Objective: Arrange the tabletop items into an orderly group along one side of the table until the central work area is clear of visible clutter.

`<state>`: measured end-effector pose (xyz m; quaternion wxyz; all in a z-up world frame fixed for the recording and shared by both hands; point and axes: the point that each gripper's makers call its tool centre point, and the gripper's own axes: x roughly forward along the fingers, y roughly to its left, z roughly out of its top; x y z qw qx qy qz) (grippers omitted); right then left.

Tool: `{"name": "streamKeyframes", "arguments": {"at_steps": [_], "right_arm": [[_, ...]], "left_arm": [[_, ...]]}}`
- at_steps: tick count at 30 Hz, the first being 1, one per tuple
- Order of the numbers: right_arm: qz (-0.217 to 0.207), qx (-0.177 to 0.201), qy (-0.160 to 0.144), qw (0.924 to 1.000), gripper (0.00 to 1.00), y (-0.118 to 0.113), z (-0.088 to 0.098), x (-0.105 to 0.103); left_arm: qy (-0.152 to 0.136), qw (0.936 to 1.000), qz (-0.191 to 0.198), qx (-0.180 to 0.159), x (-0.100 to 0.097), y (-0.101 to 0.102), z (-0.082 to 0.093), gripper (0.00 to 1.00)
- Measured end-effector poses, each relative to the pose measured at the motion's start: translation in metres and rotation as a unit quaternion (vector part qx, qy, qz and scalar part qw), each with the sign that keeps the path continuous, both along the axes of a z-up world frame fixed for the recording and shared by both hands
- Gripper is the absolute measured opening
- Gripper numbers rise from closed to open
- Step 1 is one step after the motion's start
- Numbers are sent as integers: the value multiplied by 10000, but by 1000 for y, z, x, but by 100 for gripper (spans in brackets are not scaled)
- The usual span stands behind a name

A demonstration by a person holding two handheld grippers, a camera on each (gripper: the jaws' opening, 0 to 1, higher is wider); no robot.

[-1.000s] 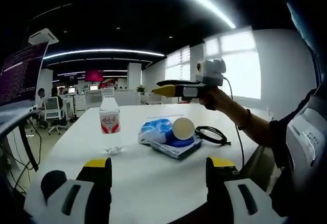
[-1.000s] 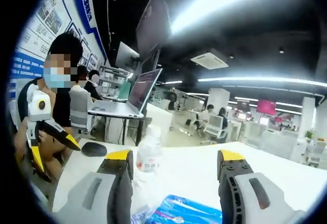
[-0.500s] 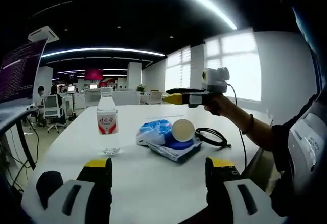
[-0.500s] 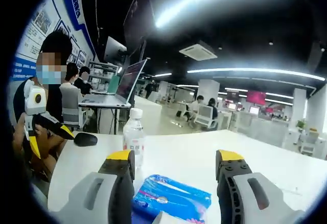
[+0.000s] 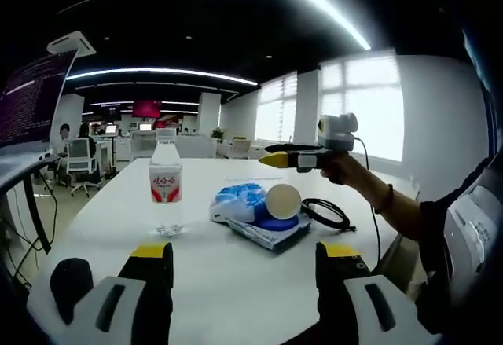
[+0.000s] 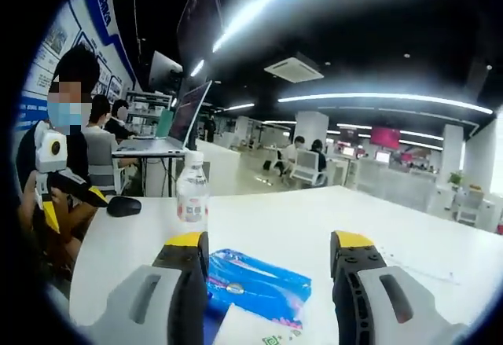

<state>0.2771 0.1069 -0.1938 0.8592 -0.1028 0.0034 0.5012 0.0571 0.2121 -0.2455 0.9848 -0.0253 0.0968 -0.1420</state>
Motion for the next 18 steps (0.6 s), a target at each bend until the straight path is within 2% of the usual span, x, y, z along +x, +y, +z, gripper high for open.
{"name": "streamKeyframes", "arguments": {"at_steps": [2,10,15,18], "right_arm": [[-64,-70,129,9999,58,-2,-6,2],[-201,-145,332,9991,57,-9,-16,12],[-265,-214,440,9984,56,-14,-21,18],[-276,-236,472,9982,56,-16,-23,20]], "left_arm": [[1,10000,5,-33,2,0,0,73],[-42,9993,-2,-360,16,-1,10,73],[-33,9997,46,-245,29,-1,15,73],[-84,9989,-13,-454,35,-4,19,73]]}}
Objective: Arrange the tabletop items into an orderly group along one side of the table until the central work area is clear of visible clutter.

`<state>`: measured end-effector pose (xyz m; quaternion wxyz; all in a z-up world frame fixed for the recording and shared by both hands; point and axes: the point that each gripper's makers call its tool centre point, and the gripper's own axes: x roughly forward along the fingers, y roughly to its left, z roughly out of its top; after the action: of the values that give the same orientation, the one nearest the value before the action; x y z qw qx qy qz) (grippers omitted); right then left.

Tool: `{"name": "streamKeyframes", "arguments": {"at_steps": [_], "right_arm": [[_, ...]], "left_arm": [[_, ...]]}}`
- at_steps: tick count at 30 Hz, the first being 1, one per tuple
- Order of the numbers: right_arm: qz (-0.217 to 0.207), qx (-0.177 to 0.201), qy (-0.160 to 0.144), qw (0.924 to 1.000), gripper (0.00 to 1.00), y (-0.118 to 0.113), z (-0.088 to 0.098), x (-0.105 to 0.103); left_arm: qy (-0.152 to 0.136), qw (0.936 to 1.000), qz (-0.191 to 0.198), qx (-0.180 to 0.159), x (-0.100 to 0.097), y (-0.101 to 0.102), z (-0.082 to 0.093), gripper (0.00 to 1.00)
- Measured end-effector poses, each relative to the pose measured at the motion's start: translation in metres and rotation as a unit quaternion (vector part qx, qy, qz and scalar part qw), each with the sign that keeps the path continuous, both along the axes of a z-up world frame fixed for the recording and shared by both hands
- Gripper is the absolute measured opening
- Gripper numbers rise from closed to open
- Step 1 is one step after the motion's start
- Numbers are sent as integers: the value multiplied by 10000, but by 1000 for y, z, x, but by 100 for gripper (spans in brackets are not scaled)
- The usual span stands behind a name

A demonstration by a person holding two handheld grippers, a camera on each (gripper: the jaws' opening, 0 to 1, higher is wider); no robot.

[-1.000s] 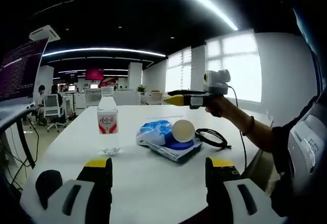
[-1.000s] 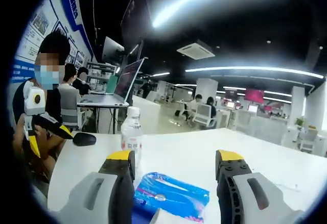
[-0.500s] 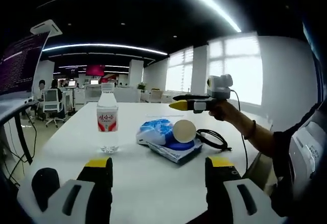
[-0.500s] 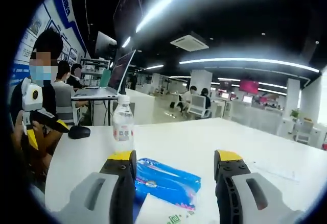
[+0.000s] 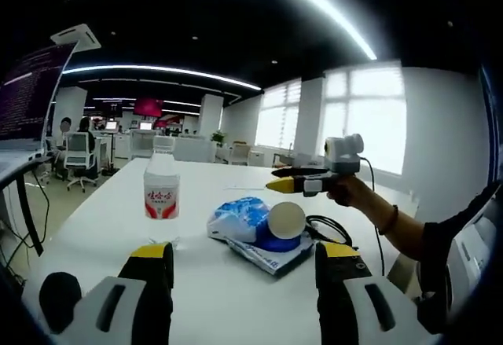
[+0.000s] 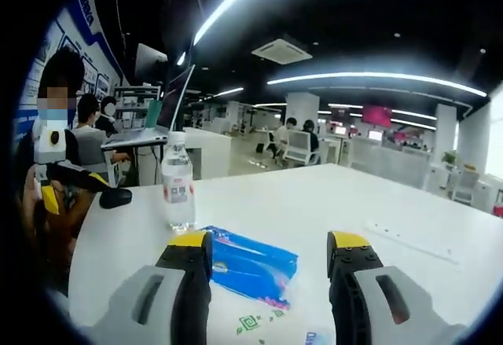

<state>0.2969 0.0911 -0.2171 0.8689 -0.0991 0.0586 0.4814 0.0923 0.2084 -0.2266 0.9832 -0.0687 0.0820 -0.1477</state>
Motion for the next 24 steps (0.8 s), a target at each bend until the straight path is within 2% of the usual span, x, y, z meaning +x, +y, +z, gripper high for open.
{"name": "streamKeyframes", "arguments": {"at_steps": [5,8,10,15,17,21,24], "right_arm": [[-1,19,91,10000,57,0,-1,1],[-43,-16,56,10000,56,-2,0,4],[-53,-33,68,10000,56,-3,-1,4],[-76,-88,163,9998,55,-4,-8,6],[-93,-125,214,9996,55,-5,-12,8],[-84,-152,246,9995,54,-6,-16,9],[18,-242,389,9989,47,-5,-20,7]], "left_arm": [[56,9996,-157,-210,10,-10,0,69],[-42,9980,-373,-503,14,-22,3,69],[37,9968,-412,-688,17,-26,-1,69],[286,9973,-343,-578,28,-27,-13,69],[327,9968,-292,-672,36,-27,-14,69],[329,9956,-326,-815,45,-32,-11,69],[204,9948,-366,-923,53,-35,-4,69]]}}
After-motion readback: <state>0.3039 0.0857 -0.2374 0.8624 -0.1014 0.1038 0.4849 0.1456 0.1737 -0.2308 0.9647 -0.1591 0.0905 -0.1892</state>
